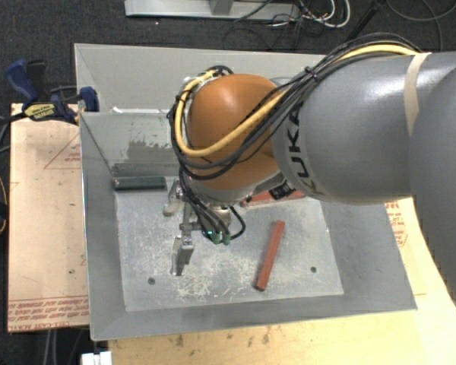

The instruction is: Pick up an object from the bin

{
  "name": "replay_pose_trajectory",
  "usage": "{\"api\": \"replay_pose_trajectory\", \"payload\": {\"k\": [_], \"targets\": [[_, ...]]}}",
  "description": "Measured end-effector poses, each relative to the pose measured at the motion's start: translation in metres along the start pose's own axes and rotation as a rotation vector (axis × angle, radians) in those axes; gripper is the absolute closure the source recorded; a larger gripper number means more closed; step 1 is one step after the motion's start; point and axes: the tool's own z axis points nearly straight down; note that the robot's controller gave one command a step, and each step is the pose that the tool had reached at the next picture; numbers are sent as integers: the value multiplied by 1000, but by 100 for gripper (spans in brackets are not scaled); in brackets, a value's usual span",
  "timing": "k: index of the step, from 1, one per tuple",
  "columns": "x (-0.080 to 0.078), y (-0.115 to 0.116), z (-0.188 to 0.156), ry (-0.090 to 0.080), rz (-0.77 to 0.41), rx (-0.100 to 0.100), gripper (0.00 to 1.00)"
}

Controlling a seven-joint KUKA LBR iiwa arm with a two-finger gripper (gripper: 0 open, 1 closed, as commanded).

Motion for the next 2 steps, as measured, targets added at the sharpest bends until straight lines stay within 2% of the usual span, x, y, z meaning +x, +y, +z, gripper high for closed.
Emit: {"api": "replay_pose_trajectory", "payload": {"k": [1, 2], "targets": [[-2, -1, -4, -8, 3, -2, 0], [7, -36, 8, -10, -54, -3, 0]]}}
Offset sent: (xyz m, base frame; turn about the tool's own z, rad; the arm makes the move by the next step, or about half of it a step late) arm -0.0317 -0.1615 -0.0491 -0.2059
